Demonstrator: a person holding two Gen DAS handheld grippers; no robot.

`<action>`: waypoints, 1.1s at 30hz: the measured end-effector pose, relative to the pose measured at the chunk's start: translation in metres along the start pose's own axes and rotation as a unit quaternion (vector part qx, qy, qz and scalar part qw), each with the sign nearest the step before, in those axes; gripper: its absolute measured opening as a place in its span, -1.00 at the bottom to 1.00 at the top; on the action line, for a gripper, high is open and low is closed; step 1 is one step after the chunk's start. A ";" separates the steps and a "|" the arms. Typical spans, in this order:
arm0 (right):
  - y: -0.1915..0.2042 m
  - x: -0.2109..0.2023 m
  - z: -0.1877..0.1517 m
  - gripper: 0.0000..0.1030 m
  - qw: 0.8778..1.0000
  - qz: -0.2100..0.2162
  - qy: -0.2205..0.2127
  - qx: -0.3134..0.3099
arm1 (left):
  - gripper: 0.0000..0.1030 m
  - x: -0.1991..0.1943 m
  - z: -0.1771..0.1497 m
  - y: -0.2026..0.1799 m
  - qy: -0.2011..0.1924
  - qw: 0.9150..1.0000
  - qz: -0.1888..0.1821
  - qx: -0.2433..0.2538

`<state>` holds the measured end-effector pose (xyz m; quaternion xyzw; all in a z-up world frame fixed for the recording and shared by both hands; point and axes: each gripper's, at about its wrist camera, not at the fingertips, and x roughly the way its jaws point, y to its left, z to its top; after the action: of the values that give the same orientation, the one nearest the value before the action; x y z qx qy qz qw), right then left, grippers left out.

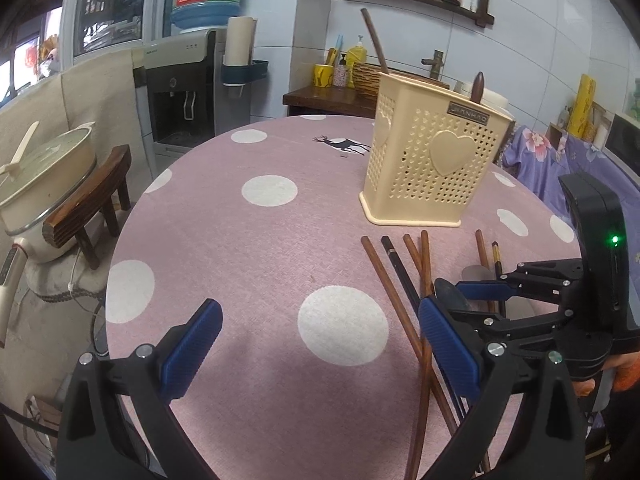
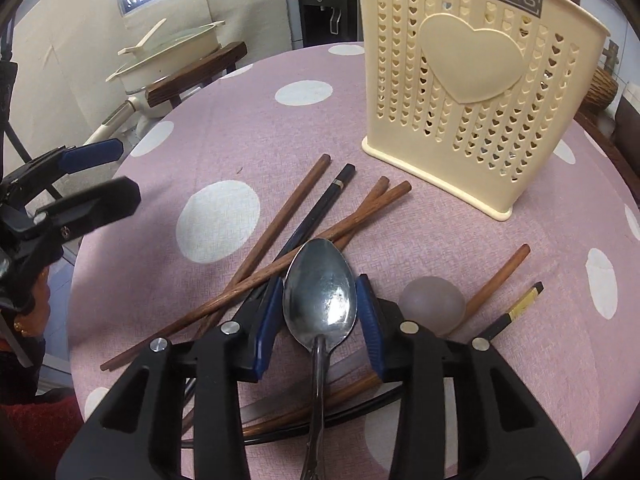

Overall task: Organize utensils
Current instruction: 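Grasp a wooden chopstick with the left tool while the right tool holds the spoon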

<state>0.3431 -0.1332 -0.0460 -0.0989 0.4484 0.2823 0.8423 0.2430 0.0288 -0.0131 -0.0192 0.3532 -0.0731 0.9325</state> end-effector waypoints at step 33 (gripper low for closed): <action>-0.043 -0.135 -0.067 -0.26 0.958 -0.076 -0.180 0.208 | -0.67 0.111 0.041 -0.107 0.111 0.984 -0.045 0.135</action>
<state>0.2616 -0.2489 0.0208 0.0974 0.3295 0.1308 0.9300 0.3394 -0.0939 -0.0464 0.0990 0.4404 -0.1631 0.8773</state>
